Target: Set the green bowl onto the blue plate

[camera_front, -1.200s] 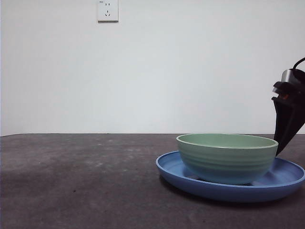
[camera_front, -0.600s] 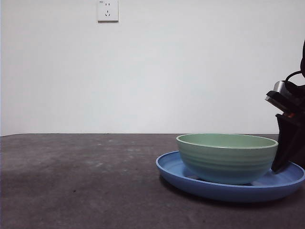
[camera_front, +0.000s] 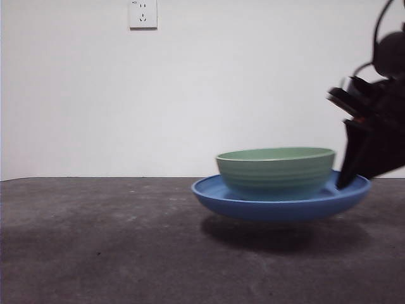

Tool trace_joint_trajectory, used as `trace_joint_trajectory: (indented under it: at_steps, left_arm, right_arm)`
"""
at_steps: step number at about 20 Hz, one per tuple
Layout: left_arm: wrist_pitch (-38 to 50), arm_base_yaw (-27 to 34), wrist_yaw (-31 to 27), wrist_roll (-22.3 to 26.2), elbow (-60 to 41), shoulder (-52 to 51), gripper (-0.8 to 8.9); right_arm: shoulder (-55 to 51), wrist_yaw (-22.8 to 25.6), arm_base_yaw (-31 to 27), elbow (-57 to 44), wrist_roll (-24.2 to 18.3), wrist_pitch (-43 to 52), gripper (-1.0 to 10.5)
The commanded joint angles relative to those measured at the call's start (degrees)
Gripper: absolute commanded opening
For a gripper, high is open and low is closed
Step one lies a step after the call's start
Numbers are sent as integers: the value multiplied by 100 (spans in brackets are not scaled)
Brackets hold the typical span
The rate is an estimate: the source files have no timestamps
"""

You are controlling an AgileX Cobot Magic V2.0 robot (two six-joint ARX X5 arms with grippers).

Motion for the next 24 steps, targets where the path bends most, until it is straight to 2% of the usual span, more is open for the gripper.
trace_joint_trajectory:
  at_steps: [1,6,10,14,21,24]
  left_arm:
    - [37,-31,-13,26,59,24,604]
    - [37,-31,-13,26,59,24,604]
    - [42,-31,-13,24,59,24,604]
    - [37,-31,-13,4,59,24,604]
    - [37,-31,-13,4,59,24,604]
    - [37,-31,-13,4,59,24,604]
  right_arm:
    - [90,9,343,306,278,61,14]
    - [225,15,1169,369,752,715,14]
    - [776,7,1558,369,890,1019,14]
    - [1231,4,1670,369,887,1047,14]
    - [1263,-22,1700,369,868,1196,22]
    - [1261,4,1696,369,866,1213,145]
